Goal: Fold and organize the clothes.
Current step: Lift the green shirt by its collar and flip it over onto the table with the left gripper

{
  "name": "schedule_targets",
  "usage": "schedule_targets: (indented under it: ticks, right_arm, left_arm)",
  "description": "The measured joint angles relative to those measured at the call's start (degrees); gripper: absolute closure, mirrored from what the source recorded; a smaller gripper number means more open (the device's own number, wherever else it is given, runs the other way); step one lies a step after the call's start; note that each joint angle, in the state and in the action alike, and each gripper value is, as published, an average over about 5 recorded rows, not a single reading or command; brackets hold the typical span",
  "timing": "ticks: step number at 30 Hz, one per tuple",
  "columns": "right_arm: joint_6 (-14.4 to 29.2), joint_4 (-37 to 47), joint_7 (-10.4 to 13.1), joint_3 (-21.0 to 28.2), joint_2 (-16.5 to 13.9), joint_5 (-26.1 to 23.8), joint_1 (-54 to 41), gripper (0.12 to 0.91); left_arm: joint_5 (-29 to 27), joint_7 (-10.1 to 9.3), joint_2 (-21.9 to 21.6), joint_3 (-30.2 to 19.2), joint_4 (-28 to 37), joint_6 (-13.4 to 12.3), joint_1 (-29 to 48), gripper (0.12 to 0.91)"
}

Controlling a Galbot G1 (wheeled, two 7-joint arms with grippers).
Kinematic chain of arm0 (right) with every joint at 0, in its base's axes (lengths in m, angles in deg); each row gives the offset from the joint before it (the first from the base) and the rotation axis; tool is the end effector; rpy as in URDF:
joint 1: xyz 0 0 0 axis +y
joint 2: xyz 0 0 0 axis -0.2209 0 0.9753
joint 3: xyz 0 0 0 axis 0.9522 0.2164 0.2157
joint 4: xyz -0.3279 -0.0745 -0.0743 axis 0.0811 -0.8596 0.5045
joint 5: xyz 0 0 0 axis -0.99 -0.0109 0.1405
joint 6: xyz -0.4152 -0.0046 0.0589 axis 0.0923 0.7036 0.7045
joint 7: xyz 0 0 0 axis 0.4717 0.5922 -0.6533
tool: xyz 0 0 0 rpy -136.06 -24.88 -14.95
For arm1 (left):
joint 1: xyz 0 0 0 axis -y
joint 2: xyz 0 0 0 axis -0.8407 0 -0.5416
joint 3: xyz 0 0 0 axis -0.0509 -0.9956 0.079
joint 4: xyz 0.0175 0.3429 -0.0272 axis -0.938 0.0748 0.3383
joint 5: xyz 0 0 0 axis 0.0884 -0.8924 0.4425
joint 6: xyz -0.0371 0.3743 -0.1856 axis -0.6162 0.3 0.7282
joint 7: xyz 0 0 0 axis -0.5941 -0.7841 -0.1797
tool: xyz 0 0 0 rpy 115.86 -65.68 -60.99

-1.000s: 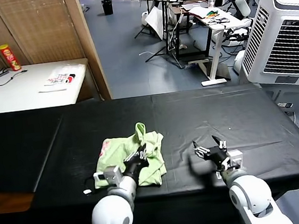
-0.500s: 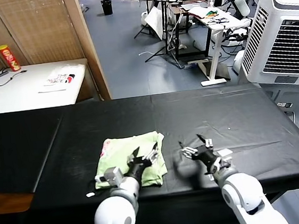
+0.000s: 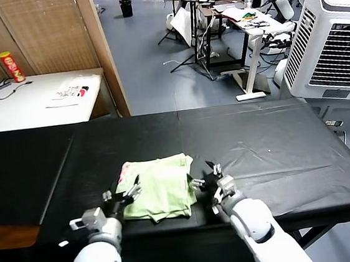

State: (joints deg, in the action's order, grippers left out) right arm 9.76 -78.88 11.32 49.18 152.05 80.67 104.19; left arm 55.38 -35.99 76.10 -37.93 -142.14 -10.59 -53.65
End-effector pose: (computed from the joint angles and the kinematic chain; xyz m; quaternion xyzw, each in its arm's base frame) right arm 0.3751 0.0733 -0.2913 0.1859 -0.9654 0.1087 0.1472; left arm 0.2930 0.0167 -0.2623 0.0115 -0.9815 0.1099 0.1564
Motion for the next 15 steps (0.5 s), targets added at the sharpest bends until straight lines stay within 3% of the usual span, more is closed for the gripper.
schedule_targets:
  ticks: [5,15]
  right_arm:
    - [3.1,-0.9,0.9,-1.0,0.6,4.3,0.3,0.227]
    - [3.8,-8.2,0.7,-3.2,-0.7,9.1,3.8,0.227]
  left_arm:
    - [1.7,1.75,1.0,2.8,1.5,-2.6,-0.8,0.232]
    - [10.1,3.83,3.5,4.8,5.5,-7.1,-0.7,0.232]
